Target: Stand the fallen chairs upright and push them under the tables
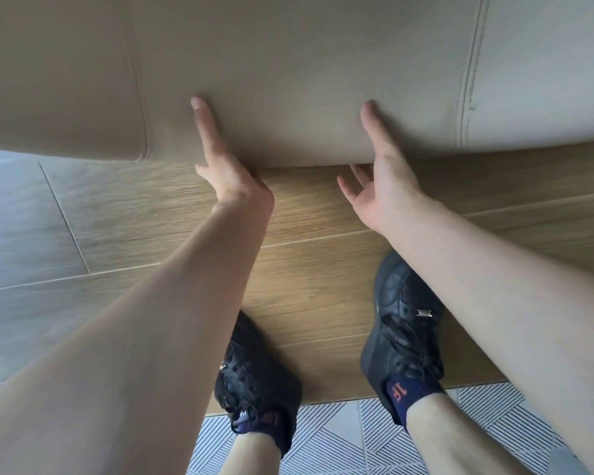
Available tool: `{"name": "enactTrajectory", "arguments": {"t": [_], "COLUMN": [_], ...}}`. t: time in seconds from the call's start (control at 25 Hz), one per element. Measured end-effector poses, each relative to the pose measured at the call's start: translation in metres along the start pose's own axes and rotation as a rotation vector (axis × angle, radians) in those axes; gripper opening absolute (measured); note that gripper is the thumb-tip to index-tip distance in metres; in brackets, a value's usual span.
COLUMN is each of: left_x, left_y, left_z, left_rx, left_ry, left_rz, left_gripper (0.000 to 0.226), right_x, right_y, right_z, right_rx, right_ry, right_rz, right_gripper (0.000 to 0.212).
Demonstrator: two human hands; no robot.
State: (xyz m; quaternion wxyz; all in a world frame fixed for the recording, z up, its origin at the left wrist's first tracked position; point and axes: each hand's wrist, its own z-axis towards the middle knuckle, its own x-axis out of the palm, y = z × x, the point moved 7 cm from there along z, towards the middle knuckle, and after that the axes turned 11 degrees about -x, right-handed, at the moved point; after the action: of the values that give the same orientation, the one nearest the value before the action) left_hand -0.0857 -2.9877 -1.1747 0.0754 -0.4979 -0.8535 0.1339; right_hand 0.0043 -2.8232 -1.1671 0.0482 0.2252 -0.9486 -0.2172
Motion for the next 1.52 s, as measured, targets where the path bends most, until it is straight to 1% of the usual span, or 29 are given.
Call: {"name": "enactTrajectory", "arguments": {"t": [0.04,0.16,0.28,0.4,0.44,0.6,0.72,0.8,0.96,1.04,1.12,1.2,1.28,1.32,1.4,1.52], "left_x": [0.0,-0.003,-0.008,-0.007,-0.005,-0.006,-0.005,-0.006,-0.007,-0.005,-0.004,-0.003,-0.001,0.001,0.009,0.031], "left_y": [-0.005,-0.01,-0.01,-0.015,-0.015,-0.018,-0.04,-0.059,-0.09,-0.106,-0.123,-0.138,-0.155,-0.162,-0.178,-0.206], "left_z": [0.004,0.012,0.015,-0.003,-0.014,-0.072,-0.131,-0.174,-0.253,-0.299,-0.345,-0.385,-0.424,-0.441,-0.474,-0.504], "left_rx": [0.027,0.035,-0.007,-0.03,-0.044,-0.101,-0.12,-0.127,-0.122,-0.112,-0.09,-0.068,-0.034,-0.023,-0.016,-0.01], "left_ry": [0.01,0.056,0.044,0.062,0.066,0.027,-0.021,-0.074,-0.146,-0.161,-0.174,-0.171,-0.168,-0.168,-0.168,-0.177], "left_rz": [-0.014,-0.001,0.018,-0.017,-0.013,0.058,0.099,0.141,0.163,0.15,0.118,0.098,0.103,0.109,0.108,0.163], "left_gripper": [0.08,0.065,0.053,0.043,0.044,0.06,0.057,0.059,0.062,0.07,0.085,0.097,0.098,0.096,0.094,0.094], "right_x": [-0.001,-0.005,-0.007,-0.013,-0.016,-0.03,-0.03,-0.028,-0.019,-0.015,-0.012,-0.007,0.002,0.006,0.015,0.028], "right_y": [0.001,0.001,0.002,0.017,0.026,0.06,0.091,0.11,0.144,0.168,0.195,0.22,0.246,0.258,0.284,0.325], "right_z": [0.005,0.013,0.012,-0.007,-0.016,-0.065,-0.117,-0.157,-0.231,-0.274,-0.319,-0.359,-0.399,-0.416,-0.445,-0.468], "right_rx": [-0.01,-0.04,-0.035,-0.009,-0.019,-0.038,-0.029,-0.009,0.052,0.077,0.091,0.1,0.111,0.119,0.13,0.132], "right_ry": [0.006,-0.02,-0.096,-0.113,-0.123,-0.15,-0.144,-0.141,-0.138,-0.145,-0.174,-0.173,-0.151,-0.145,-0.135,-0.195], "right_rz": [0.028,0.136,0.126,0.08,0.066,0.009,-0.056,-0.11,-0.174,-0.199,-0.248,-0.273,-0.294,-0.31,-0.348,-0.316], "right_gripper": [0.075,0.055,0.061,0.067,0.068,0.072,0.071,0.072,0.064,0.064,0.068,0.063,0.049,0.046,0.046,0.053]}}
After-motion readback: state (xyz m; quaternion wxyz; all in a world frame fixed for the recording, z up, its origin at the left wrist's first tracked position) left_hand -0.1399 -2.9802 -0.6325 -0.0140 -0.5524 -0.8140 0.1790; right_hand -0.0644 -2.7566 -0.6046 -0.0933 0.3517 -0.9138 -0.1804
